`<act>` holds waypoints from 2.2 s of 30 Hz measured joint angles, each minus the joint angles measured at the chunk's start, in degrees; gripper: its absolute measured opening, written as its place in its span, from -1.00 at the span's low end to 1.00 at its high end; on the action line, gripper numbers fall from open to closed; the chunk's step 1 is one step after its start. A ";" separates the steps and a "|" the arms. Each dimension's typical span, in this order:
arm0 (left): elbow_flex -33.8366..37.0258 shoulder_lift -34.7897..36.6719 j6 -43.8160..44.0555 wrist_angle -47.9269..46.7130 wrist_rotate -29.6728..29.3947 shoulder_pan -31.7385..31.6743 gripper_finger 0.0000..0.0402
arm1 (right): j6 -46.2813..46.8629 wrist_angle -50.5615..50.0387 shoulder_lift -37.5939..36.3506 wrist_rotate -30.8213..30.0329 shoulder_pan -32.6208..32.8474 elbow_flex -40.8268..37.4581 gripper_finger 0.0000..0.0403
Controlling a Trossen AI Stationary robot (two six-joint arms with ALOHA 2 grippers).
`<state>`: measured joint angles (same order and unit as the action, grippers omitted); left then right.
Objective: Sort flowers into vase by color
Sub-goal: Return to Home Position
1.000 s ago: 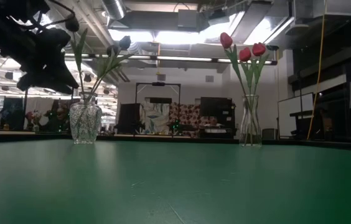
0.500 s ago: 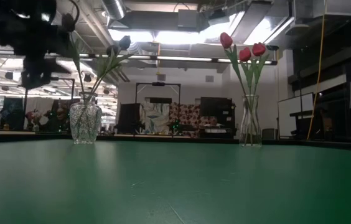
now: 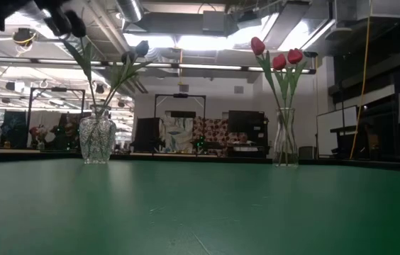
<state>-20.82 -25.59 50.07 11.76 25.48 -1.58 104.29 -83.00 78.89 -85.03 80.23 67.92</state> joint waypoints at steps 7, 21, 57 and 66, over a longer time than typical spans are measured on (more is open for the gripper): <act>0.00 5.02 -6.59 11.70 6.00 3.12 -0.33 | 0.16 -6.11 -2.41 -2.67 -0.04 1.19 -0.04; -0.02 12.53 -13.89 23.74 18.28 3.86 -0.33 | -27.64 -7.08 -21.03 -2.17 -0.17 7.37 -0.04; -0.02 11.29 -18.79 23.83 14.62 3.86 -0.33 | -61.48 74.08 -9.30 26.67 -3.41 -5.70 -0.04; 0.04 10.19 -18.66 28.20 17.58 3.86 -0.33 | -99.59 92.63 -9.08 88.89 -32.49 -4.34 -0.04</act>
<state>-20.78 -15.40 31.41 39.96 43.05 2.28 4.70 9.62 69.81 3.87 47.74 63.58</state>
